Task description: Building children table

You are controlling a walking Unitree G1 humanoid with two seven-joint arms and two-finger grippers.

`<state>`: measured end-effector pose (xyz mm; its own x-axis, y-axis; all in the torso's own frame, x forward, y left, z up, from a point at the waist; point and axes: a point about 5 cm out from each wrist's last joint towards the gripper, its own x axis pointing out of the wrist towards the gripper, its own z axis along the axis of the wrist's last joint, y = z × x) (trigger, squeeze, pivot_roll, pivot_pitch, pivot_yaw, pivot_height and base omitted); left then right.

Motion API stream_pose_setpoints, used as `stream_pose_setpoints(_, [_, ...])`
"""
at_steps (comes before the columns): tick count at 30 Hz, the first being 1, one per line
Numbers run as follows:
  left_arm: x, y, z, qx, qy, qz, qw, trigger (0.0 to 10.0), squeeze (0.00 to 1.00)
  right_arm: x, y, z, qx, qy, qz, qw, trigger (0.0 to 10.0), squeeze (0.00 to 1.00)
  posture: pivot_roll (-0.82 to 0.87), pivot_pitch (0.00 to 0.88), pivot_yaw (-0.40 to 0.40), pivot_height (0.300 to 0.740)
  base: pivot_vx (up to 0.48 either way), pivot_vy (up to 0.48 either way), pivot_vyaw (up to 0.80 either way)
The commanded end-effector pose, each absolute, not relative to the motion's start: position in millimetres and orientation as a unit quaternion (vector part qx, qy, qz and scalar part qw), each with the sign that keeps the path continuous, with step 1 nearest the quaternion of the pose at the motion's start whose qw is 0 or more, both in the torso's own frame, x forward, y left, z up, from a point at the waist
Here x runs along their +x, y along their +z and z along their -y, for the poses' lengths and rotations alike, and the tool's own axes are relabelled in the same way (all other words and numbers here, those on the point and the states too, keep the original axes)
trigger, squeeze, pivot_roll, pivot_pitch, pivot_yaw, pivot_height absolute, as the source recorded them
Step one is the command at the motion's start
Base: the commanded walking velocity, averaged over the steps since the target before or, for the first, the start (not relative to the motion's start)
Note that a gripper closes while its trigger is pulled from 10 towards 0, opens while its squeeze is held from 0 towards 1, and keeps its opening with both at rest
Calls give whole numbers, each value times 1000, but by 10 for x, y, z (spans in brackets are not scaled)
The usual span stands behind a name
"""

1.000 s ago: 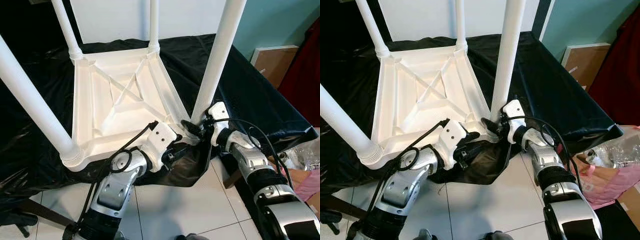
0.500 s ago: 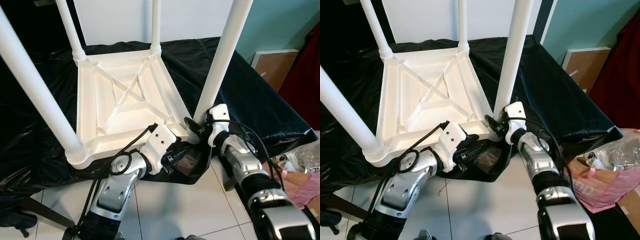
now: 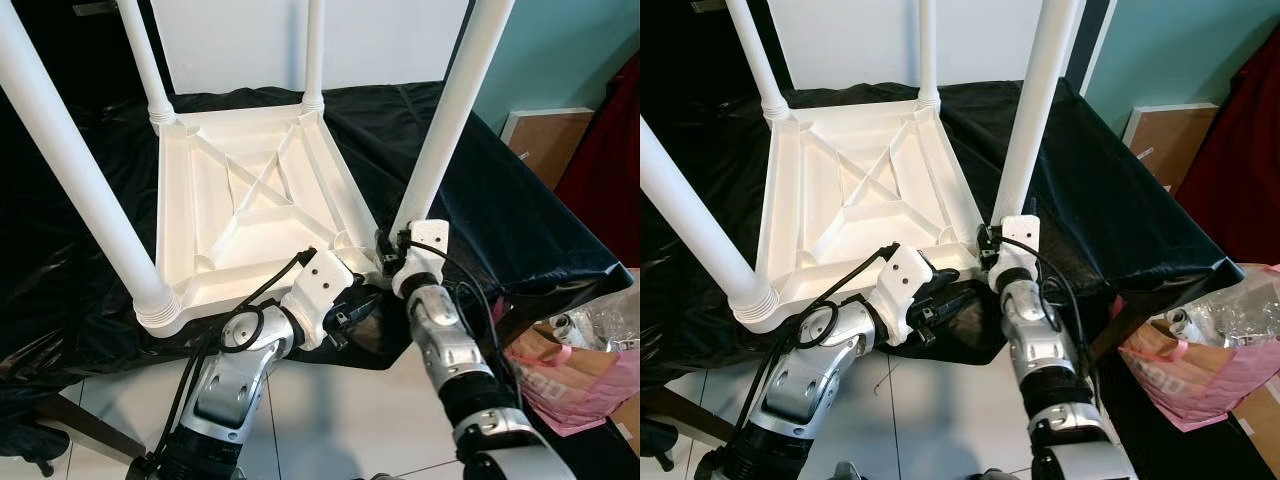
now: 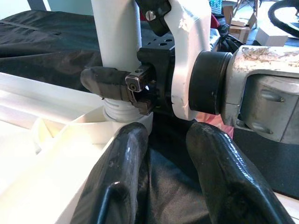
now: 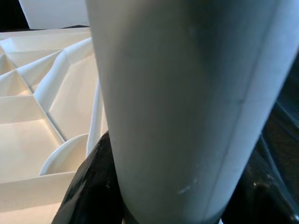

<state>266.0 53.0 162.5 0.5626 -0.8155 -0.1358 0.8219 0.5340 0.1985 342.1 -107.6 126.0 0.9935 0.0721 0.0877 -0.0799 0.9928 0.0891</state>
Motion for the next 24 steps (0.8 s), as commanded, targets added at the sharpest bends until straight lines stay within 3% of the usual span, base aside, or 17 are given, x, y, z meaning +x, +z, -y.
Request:
stream_pose_setpoints(1, [2677,1603,-512,119,-434,-11,893,10000,0,3347,1075,1061,54,44,3,998,10000,0,25,60,-61,740,0,0,0])
stream_pose_setpoints(16, [2713,1622,-518,119,-429,-8,895,10000,0,3320,1161,1037,49,39,18,998,10000,0,6,68,-51,740,0,0,0])
stream_pose_setpoints(17, [2715,1624,-518,118,-429,-8,896,10000,0,3314,1177,1036,49,43,23,998,10000,388,5,68,-50,740,0,0,0])
stream_pose_setpoints(19, [2715,1624,-518,118,-429,-8,896,10000,0,3314,1177,1036,49,43,23,998,10000,388,5,68,-50,740,0,0,0])
stream_pose_setpoints(20, [2717,1626,-519,118,-429,-7,896,10000,0,3306,1206,1047,50,53,33,997,10000,1000,3,68,-50,740,0,0,0])
stream_pose_setpoints(24, [2724,1632,-515,119,-431,-6,895,10000,0,3287,1253,1094,40,97,58,993,10000,1000,-3,65,-47,740,0,0,0])
